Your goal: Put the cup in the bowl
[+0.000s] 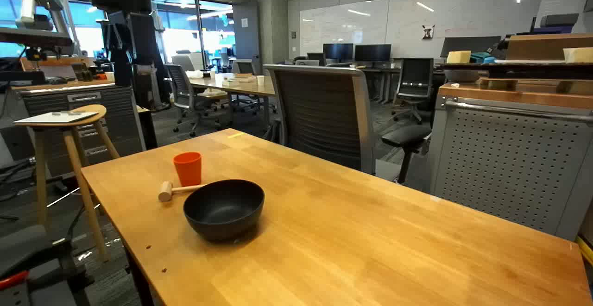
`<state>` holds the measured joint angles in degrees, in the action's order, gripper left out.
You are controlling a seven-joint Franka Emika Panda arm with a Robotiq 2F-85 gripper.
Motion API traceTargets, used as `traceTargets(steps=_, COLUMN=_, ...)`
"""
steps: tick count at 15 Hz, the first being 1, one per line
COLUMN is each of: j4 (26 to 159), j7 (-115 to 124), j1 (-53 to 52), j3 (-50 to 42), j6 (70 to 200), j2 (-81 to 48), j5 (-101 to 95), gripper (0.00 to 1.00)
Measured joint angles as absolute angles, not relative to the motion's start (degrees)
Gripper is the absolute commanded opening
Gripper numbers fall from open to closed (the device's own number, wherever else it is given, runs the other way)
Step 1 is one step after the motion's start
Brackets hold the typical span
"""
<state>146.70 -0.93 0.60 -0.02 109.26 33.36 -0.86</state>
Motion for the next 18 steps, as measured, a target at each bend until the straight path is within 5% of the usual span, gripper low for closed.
traceTargets(steps=11, j4=146.82, j7=-0.71, j1=0.60, j3=0.00, j6=109.73, j2=33.18, j5=-0.86, gripper=1.00)
traceTargets(steps=18, j4=147.66, j7=9.94, j1=-1.32, j3=6.44, j6=129.09, j2=21.99, j5=0.50, gripper=1.00)
